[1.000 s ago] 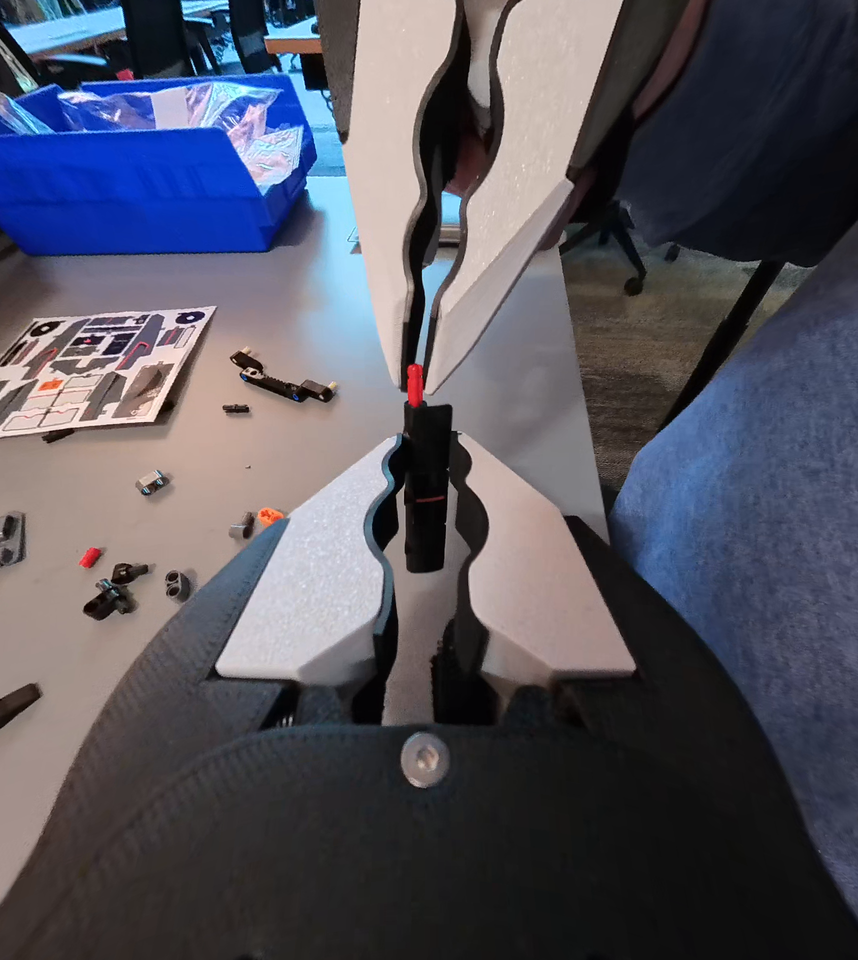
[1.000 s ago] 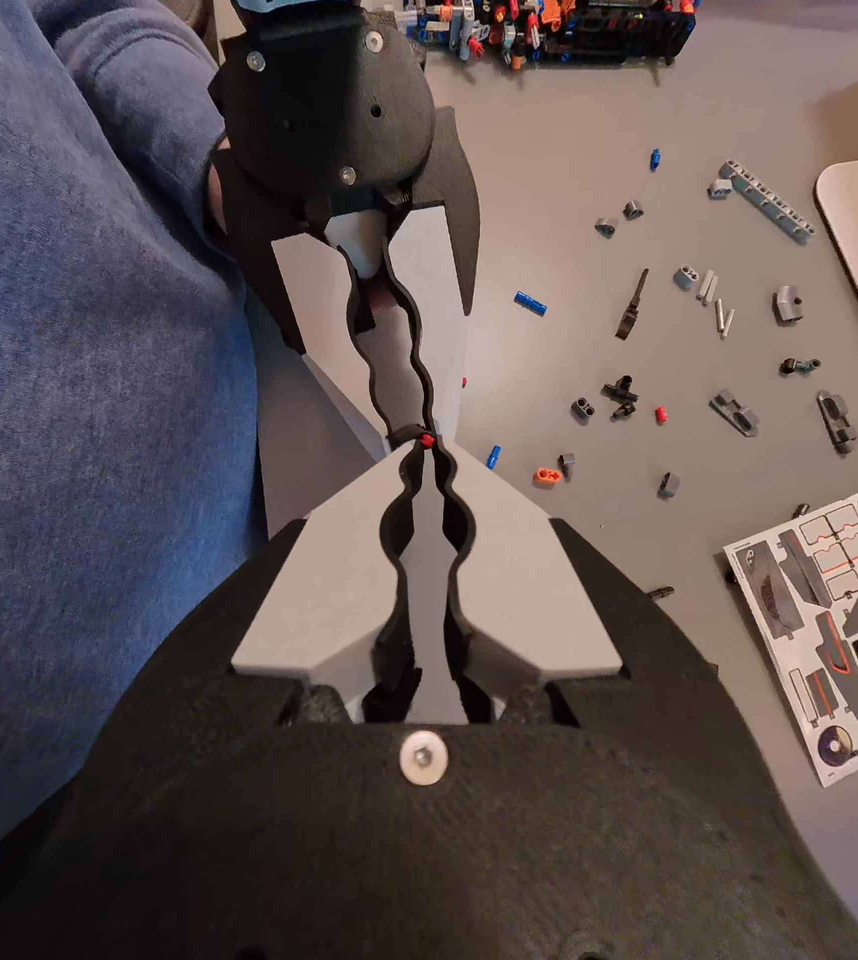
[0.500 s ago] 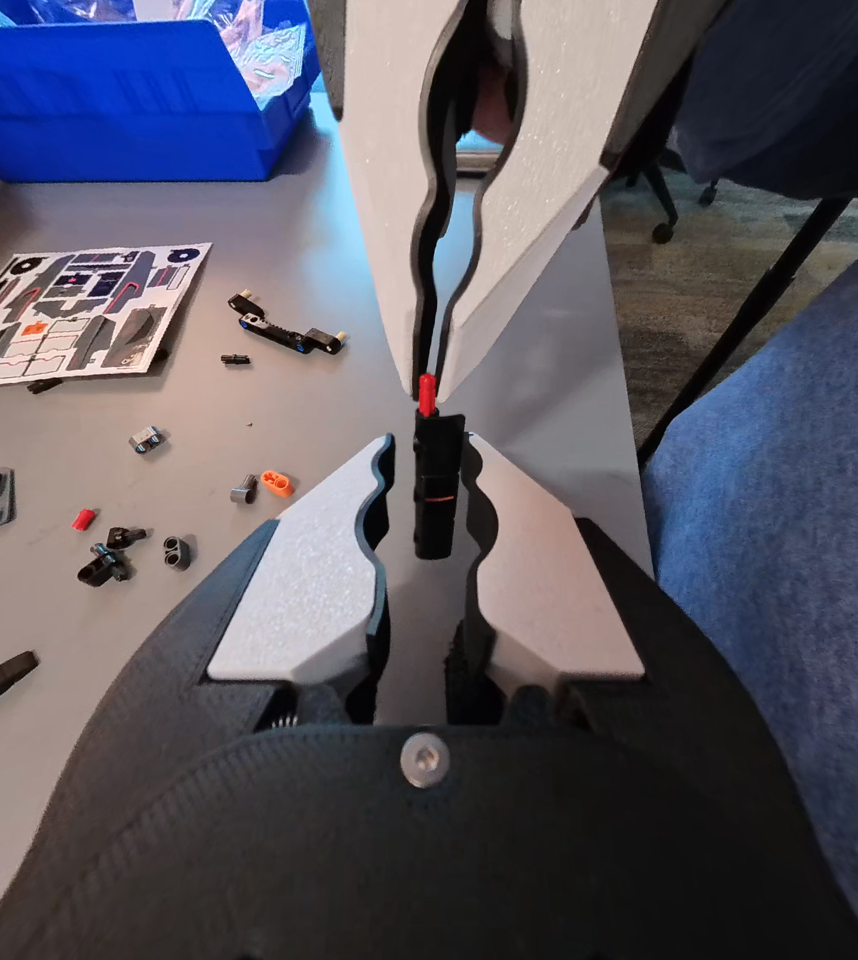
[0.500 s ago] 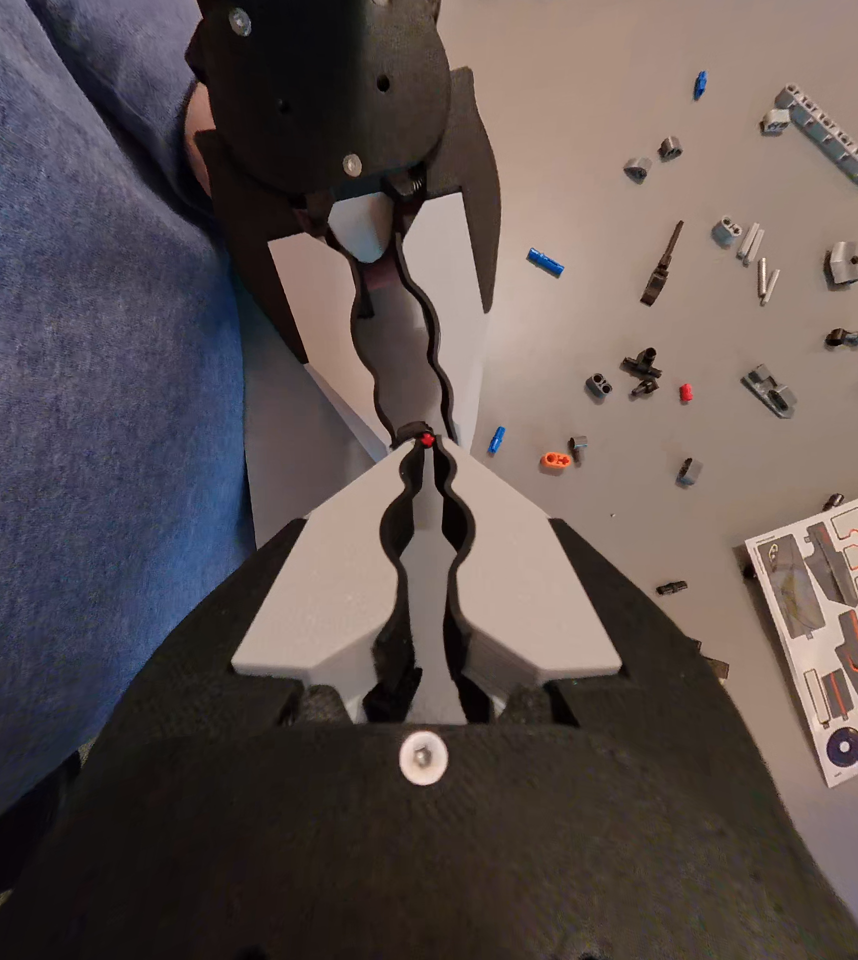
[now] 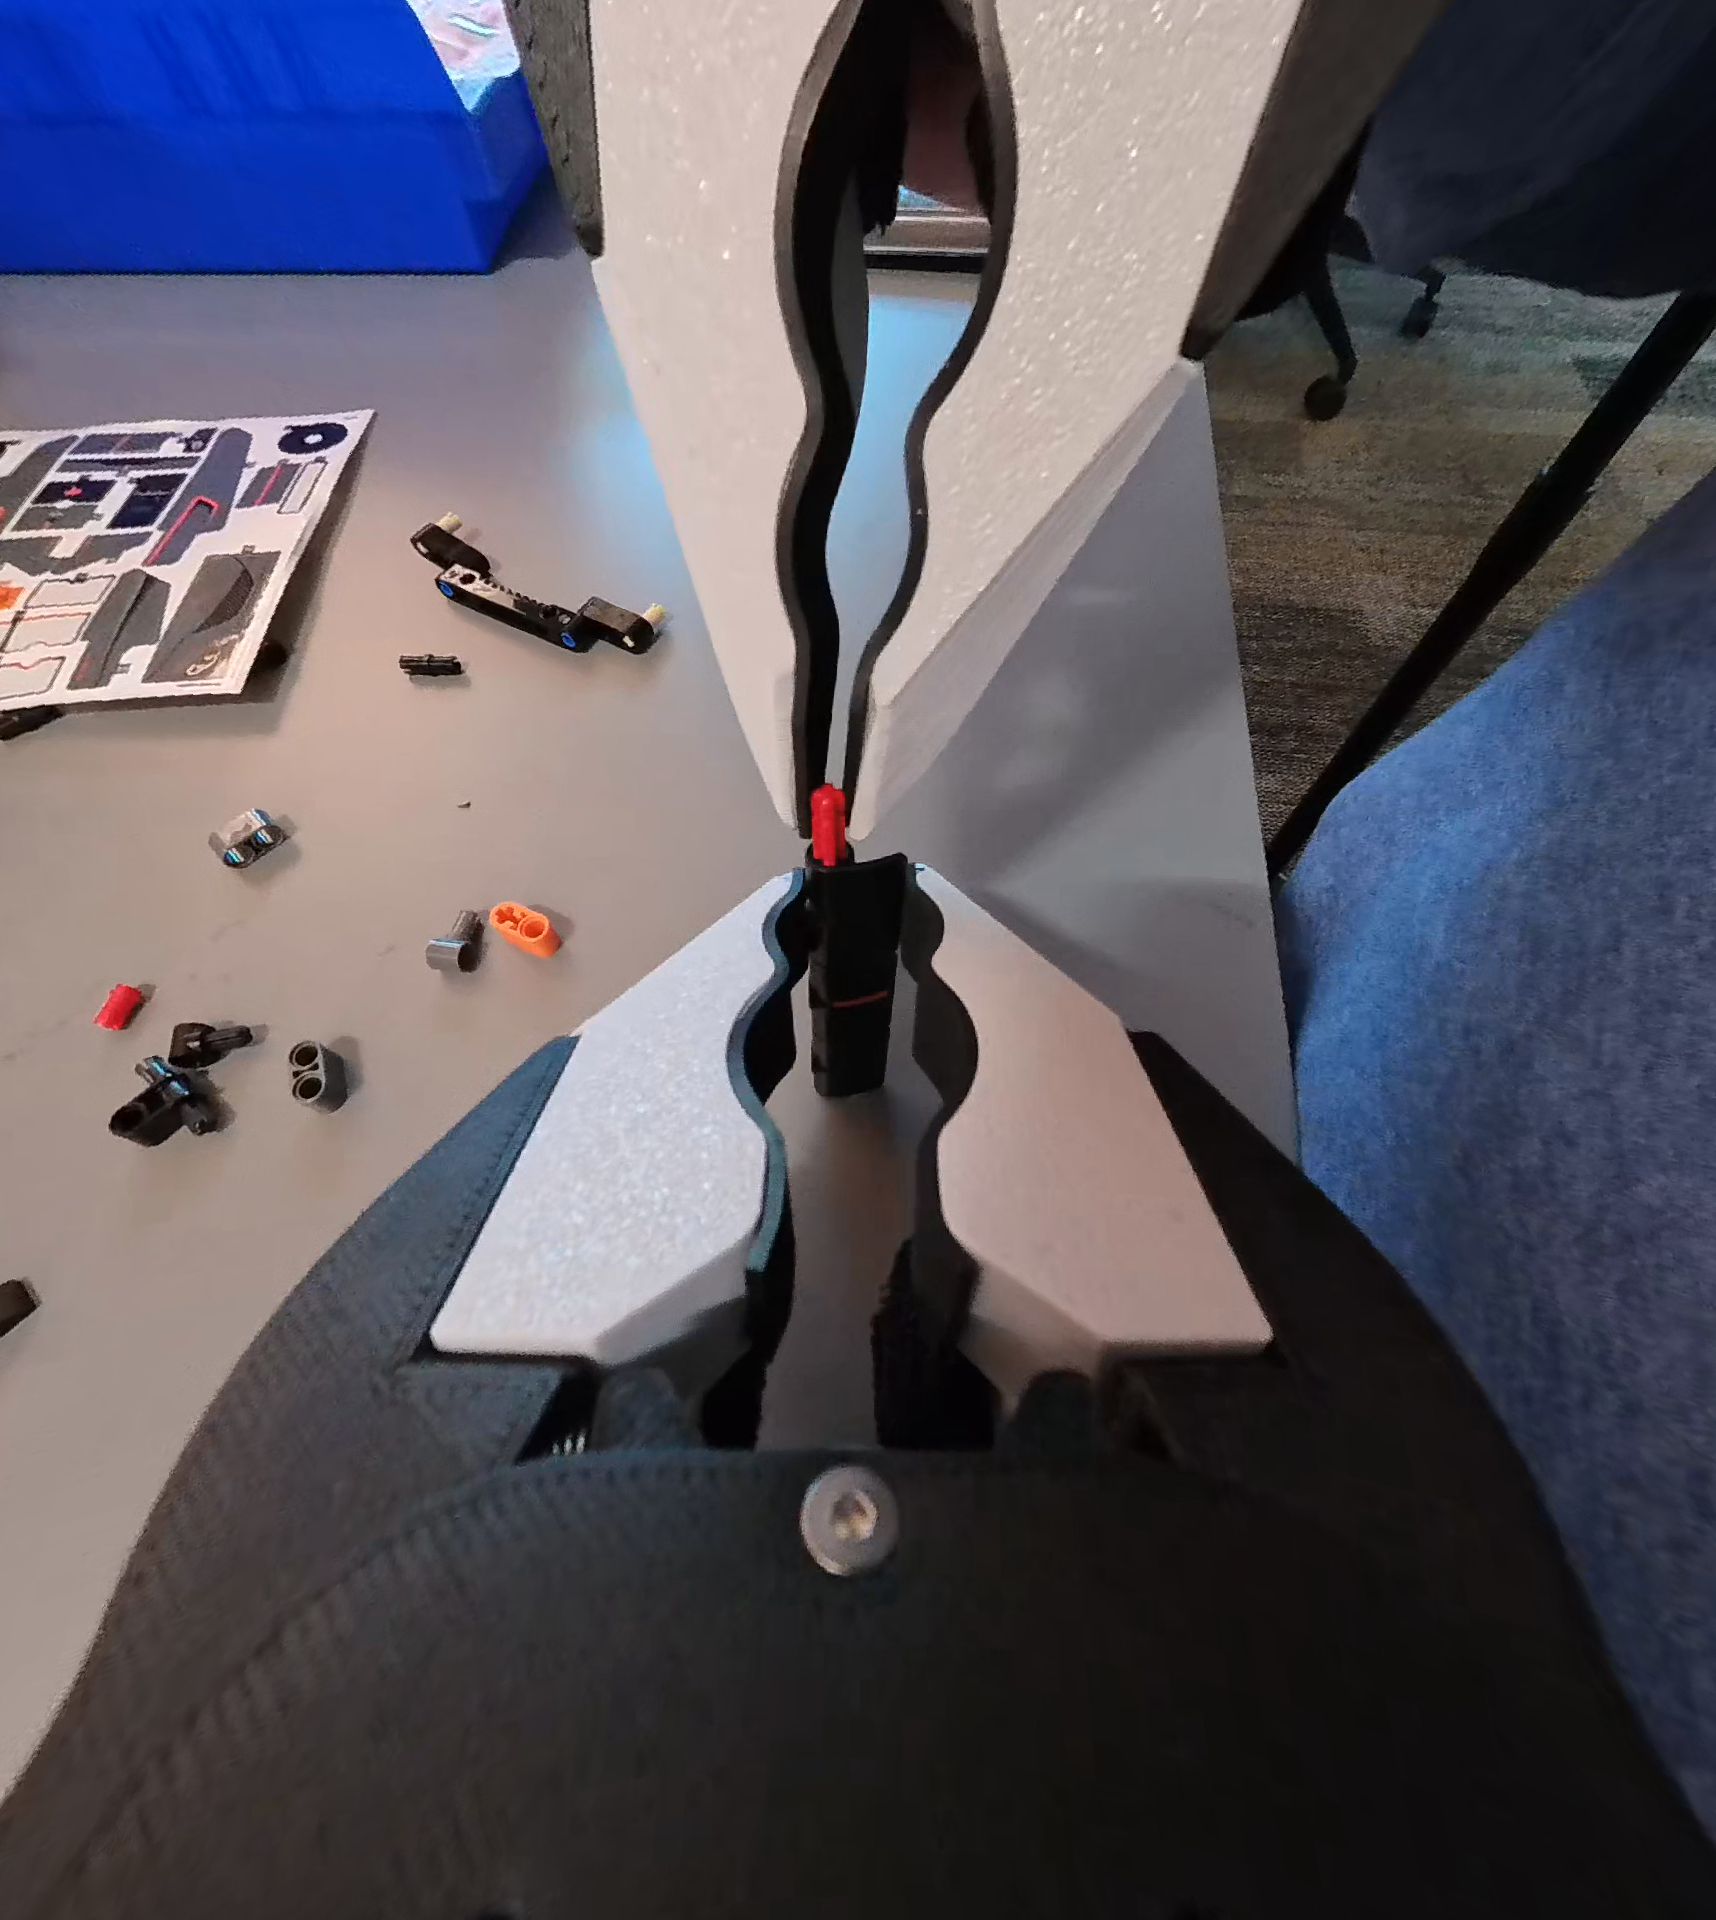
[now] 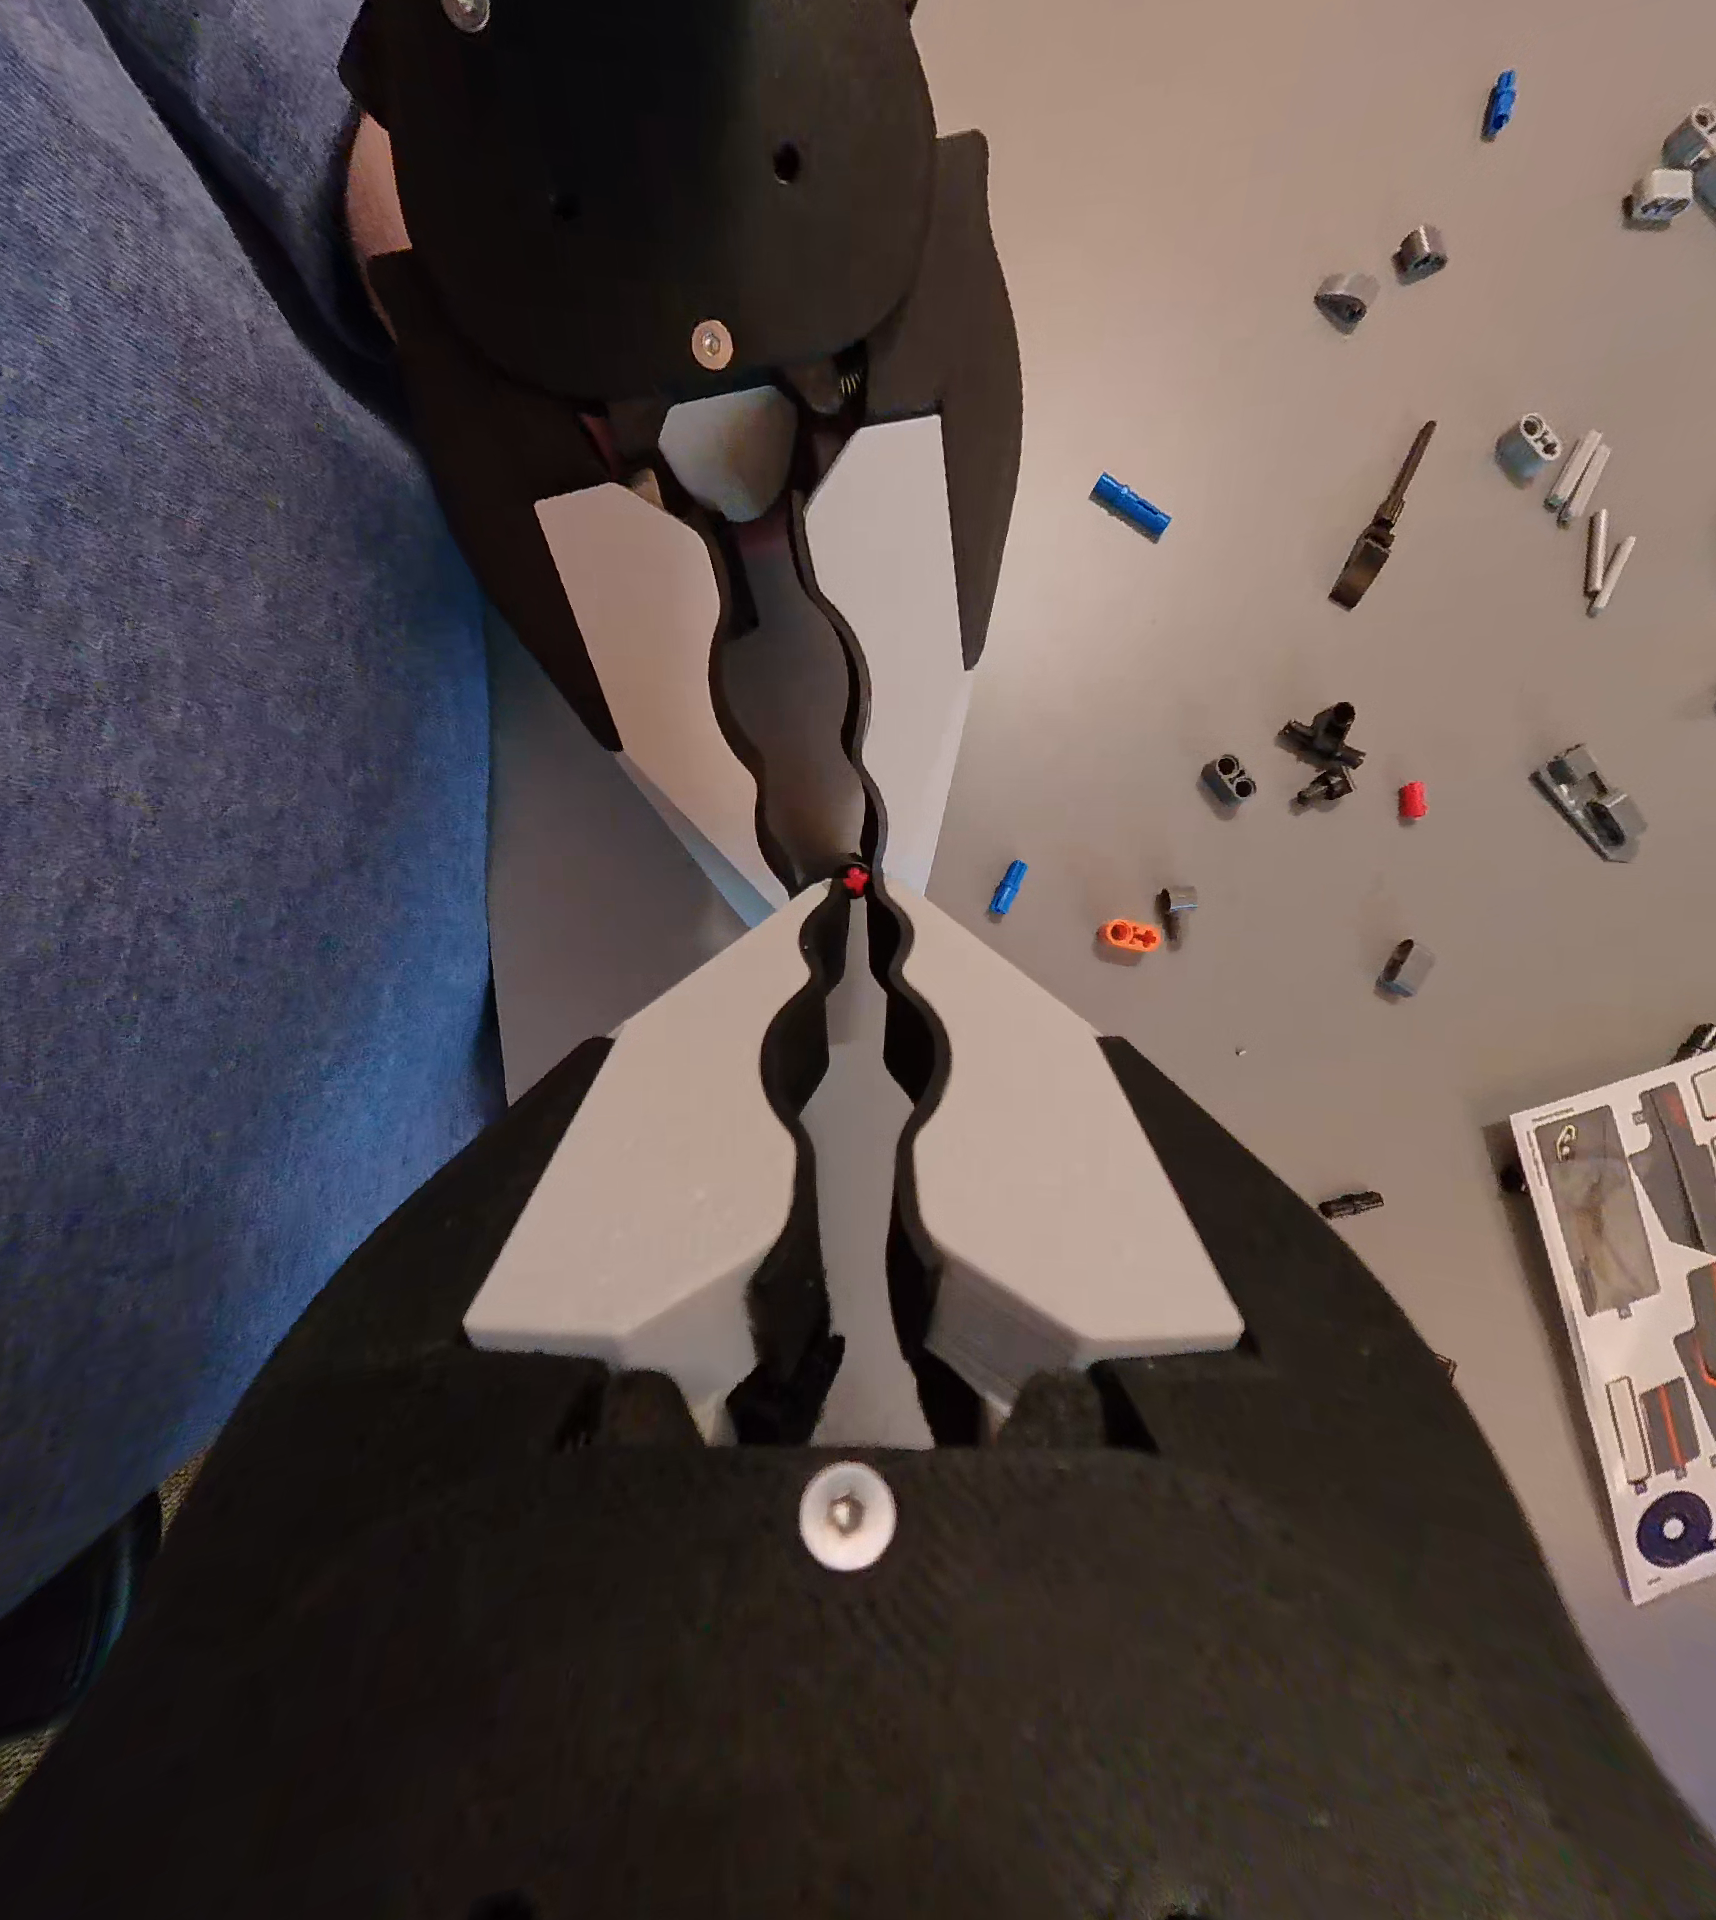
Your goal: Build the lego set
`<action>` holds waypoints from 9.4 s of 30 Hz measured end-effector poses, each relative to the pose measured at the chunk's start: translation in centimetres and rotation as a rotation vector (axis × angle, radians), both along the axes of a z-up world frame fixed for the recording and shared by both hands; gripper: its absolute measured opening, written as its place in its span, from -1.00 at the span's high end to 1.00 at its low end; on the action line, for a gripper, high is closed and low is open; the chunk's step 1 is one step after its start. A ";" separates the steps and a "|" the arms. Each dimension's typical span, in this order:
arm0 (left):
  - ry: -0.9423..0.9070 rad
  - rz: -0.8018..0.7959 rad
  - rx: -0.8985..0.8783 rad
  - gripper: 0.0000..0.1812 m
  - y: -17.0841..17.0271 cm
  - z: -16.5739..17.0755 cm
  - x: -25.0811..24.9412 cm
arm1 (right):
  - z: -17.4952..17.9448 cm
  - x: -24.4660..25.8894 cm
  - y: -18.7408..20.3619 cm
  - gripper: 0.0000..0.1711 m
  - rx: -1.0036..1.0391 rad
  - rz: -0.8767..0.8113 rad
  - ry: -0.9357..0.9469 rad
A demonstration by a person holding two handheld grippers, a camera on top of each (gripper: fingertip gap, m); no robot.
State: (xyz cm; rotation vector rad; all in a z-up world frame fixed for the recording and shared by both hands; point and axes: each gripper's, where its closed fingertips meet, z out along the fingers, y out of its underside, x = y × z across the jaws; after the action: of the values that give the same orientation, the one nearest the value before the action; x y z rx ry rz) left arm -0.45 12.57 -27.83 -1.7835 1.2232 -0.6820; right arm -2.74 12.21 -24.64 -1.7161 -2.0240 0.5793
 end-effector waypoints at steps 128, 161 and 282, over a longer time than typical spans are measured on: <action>-0.173 0.177 -0.034 0.94 -0.4 7.1 -9.0 | 4.2 -6.5 1.5 0.74 0.089 -0.016 0.152; -0.928 0.165 -0.426 0.95 -0.4 10.0 -11.0 | 7.9 -10.6 0.6 0.88 -0.716 -0.212 0.775; 0.580 -0.144 -0.217 0.73 -0.8 -4.1 -14.4 | -4.9 -5.0 4.2 0.99 -0.167 -0.539 0.348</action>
State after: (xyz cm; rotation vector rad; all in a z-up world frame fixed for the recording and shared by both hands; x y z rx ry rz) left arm -14.88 11.74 -31.91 -2.1767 1.7252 -0.3921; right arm -7.76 16.37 -29.54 -1.9847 -1.2355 0.8017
